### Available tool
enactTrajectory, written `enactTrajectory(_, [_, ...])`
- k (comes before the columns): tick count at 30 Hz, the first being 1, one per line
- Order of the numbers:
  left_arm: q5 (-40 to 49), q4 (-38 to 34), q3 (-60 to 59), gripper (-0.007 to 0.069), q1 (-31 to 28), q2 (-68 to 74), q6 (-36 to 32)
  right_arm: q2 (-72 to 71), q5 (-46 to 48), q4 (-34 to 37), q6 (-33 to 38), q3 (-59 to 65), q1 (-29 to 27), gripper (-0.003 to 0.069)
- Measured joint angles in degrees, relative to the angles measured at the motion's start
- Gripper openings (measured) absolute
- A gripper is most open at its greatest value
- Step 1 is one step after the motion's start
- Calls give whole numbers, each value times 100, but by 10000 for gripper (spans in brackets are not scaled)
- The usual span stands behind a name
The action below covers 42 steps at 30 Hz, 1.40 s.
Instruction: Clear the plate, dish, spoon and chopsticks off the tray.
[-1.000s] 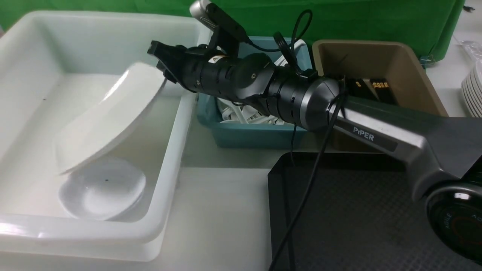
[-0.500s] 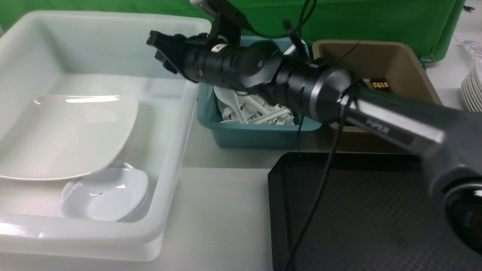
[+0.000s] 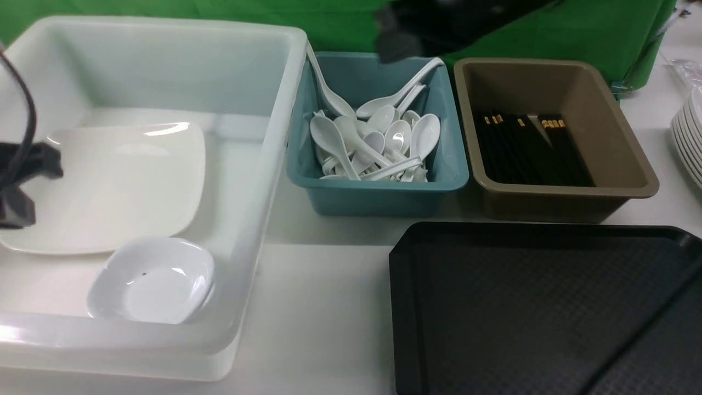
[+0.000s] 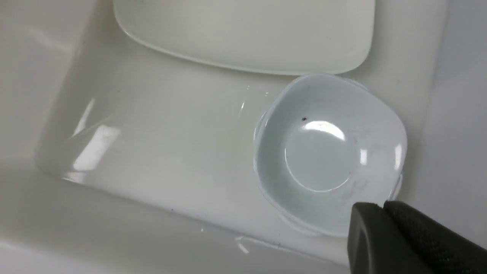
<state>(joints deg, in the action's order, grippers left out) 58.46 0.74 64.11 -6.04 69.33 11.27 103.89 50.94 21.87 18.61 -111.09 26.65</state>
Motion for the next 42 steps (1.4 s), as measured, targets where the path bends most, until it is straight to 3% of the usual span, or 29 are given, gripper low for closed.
enactTrajectory(4, [-185, -717, 293, 10, -650, 975, -535, -321, 435, -403, -7, 0, -21, 23])
enactTrajectory(6, [-257, -631, 301, 10, -721, 1388, -562, -344, 459, -432, -7, -2, -21, 23])
enactTrajectory(12, [-608, -32, 301, 10, -726, 2466, -342, -330, 476, -477, 4, -2, -21, 23])
enactTrajectory(32, [-1631, 155, 336, 10, -727, 3725, -212, -321, 466, -483, 190, -2, -21, 27])
enactTrajectory(42, [-2228, 96, 1051, 10, -732, 4142, -215, -321, 514, -483, 198, -2, -21, 32])
